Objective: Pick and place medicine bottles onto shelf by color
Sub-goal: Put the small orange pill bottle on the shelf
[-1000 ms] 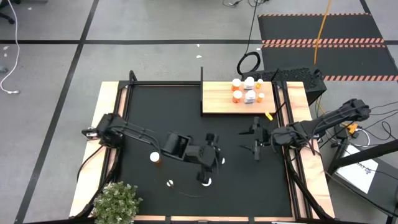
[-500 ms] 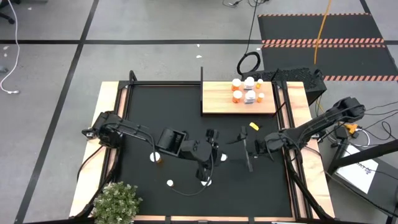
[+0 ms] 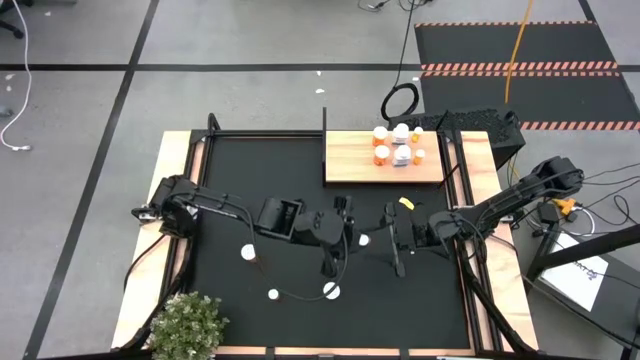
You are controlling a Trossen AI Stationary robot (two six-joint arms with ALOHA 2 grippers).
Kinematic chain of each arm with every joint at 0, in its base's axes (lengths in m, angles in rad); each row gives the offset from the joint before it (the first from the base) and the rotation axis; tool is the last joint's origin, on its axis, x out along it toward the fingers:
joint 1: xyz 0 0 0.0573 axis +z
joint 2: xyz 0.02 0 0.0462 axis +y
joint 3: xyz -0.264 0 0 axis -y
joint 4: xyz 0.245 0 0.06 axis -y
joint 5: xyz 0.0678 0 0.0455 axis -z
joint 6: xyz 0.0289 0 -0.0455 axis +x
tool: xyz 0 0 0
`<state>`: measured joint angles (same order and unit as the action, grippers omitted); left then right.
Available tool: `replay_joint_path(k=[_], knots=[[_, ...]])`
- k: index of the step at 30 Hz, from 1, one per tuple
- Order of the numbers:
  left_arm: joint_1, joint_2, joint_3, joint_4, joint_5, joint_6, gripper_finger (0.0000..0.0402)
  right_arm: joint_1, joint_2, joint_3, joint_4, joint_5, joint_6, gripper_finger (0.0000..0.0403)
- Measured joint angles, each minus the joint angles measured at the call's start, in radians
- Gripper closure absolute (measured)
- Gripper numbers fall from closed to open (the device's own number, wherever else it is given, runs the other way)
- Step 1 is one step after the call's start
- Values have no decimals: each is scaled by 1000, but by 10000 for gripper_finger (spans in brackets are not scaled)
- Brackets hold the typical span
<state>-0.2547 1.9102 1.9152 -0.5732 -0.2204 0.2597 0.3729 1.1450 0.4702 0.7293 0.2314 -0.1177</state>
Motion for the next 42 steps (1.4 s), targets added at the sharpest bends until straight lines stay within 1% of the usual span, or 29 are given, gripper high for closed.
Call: replay_joint_path(k=[4,13,19,23,26,30,34,38,42], knots=[[7,0,0,-1,5,0,270,-7,-2,0,4,0,-2,164],[10,0,0,-11,8,0,270,-34,-2,0,8,2,29,258],[10,0,0,-31,9,-7,270,-34,-2,0,3,0,26,303],[10,0,0,-31,9,-9,260,-34,-2,1,2,0,27,309],[10,0,0,-31,9,-11,242,-34,-2,1,1,0,31,302],[7,0,0,-31,10,-15,207,-34,-2,1,0,3,45,295],[1,-2,0,-42,-3,-27,168,-38,-2,1,-2,2,59,300],[2,-21,6,-92,-41,-59,142,-65,-3,2,-35,0,138,304],[11,-37,33,-162,-43,-89,137,-103,-3,2,-95,0,201,299]])
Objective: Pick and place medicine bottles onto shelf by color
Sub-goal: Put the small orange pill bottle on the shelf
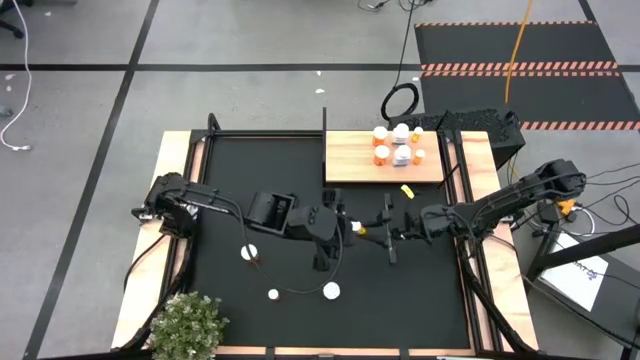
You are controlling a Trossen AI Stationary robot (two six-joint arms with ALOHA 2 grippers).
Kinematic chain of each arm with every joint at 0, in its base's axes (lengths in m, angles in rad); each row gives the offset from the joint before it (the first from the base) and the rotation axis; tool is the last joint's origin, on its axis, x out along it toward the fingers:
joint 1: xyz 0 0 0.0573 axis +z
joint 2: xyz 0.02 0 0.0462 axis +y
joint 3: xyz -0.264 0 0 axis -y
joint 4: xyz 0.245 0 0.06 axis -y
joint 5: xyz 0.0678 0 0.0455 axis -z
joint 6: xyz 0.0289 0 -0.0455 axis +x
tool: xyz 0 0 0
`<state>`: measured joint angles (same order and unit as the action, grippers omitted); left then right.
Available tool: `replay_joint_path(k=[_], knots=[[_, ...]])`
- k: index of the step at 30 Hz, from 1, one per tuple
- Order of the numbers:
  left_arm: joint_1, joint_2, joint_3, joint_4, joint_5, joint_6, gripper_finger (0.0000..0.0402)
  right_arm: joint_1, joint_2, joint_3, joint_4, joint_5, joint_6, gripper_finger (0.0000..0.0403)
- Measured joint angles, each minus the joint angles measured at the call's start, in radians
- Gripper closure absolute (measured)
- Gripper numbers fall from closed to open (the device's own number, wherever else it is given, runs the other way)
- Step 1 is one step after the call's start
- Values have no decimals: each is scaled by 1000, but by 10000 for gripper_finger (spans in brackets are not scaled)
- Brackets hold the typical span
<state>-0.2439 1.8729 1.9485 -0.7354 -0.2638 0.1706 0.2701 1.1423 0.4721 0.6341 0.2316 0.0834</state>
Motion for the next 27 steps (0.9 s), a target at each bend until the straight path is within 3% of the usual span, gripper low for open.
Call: replay_joint_path(k=[5,10,16,27], knots=[[20,0,55,-111,15,-20,151,-32,0,0,-54,-2,51,299],[71,4,53,-188,108,-39,162,-82,0,0,-125,-59,169,301],[125,44,51,-199,162,-25,162,-123,0,0,-224,-127,255,299],[167,111,50,-157,266,35,162,-125,0,0,-256,-213,250,299]])
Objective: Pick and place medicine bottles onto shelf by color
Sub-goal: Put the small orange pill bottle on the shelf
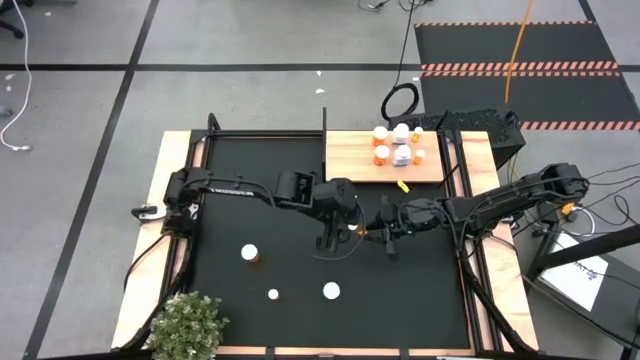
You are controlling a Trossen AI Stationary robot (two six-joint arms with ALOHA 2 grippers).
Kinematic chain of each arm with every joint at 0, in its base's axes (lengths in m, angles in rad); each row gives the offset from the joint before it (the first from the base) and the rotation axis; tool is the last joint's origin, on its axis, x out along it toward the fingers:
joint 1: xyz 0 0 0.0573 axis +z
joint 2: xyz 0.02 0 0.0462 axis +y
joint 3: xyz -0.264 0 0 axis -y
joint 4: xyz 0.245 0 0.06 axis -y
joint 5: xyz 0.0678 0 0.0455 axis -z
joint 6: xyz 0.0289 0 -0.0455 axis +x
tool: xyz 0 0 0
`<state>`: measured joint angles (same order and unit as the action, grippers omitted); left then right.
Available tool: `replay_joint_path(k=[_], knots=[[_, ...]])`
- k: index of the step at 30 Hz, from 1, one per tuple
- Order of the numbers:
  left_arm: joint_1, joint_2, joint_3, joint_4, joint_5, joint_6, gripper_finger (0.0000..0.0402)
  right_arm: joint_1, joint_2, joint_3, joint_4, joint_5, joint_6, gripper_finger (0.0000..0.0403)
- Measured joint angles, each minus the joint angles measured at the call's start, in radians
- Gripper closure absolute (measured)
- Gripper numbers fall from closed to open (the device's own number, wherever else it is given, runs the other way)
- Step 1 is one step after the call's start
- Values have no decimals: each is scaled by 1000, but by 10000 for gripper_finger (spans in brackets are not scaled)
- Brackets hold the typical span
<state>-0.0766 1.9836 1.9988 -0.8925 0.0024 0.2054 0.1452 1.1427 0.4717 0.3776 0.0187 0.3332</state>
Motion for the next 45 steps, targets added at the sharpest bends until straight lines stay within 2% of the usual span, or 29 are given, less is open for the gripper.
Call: replay_joint_path(k=[7,14,18,30,40,45], knots=[[4,21,-2,10,1,11,158,0,0,0,-1,-17,-20,298],[-4,47,-1,37,27,23,114,0,0,0,3,-22,-38,298],[-11,49,-1,31,24,21,108,0,0,0,7,-22,-53,298],[-9,54,-12,41,23,11,179,0,0,0,23,-22,-77,298],[-9,57,-13,38,23,16,195,0,0,0,29,-22,-84,298],[-9,57,-13,38,19,15,234,1,0,0,32,-24,-85,298]])
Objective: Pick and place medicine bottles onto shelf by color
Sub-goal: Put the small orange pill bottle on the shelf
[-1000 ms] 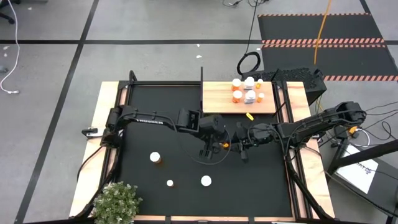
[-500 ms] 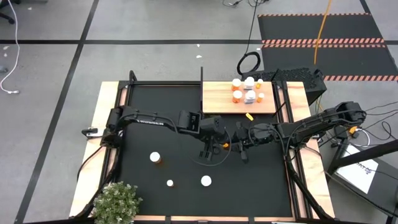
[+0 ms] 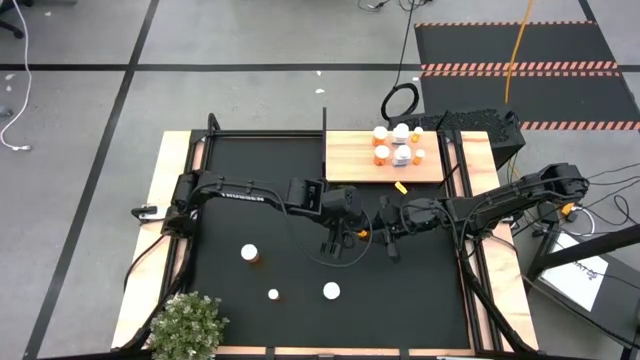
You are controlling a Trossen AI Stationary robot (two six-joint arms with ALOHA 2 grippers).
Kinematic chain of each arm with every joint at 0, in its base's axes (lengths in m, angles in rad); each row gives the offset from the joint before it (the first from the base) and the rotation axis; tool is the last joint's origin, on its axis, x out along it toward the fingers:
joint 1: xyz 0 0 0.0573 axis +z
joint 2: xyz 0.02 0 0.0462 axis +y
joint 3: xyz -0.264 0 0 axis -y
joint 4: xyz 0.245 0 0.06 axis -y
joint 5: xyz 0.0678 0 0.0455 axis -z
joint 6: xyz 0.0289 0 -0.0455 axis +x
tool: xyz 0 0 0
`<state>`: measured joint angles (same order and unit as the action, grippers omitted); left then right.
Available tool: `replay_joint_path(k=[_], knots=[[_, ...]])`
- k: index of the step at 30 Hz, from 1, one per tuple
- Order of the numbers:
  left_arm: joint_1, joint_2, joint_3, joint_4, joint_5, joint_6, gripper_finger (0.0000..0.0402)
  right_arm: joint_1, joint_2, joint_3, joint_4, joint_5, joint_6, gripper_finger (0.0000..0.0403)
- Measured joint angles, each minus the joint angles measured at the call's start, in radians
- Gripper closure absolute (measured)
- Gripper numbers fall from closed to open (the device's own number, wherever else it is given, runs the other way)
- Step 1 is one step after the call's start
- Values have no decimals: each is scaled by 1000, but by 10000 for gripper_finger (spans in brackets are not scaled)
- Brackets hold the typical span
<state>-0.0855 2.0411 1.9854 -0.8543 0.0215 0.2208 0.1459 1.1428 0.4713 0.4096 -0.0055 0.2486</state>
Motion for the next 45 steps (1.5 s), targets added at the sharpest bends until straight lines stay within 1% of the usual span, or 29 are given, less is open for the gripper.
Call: replay_joint_path(k=[4,7,14,21,27,30,33,36,39,42,45], knots=[[1,0,0,1,0,-7,265,0,0,0,0,0,0,298],[1,0,0,1,-1,-13,274,0,0,0,2,0,0,298],[0,-1,0,0,-9,-13,270,0,0,0,5,1,-1,298],[0,-1,0,0,-13,-12,280,0,0,0,5,2,-3,298],[-2,-1,0,0,-21,-12,275,0,0,0,5,4,-7,292],[-2,-1,0,-2,-21,-12,274,0,-10,0,0,8,-11,265],[-2,-1,0,-8,-21,-4,274,7,-29,0,-18,19,-17,219],[-2,-1,0,-19,-21,4,274,20,-70,0,-66,88,-34,164],[-2,-7,0,-27,-21,11,273,20,-143,0,-150,172,-52,120],[9,-17,4,-45,-20,32,273,20,-239,0,-247,192,-53,97],[35,-25,37,-107,-22,36,273,21,-342,0,-350,193,-52,93]])
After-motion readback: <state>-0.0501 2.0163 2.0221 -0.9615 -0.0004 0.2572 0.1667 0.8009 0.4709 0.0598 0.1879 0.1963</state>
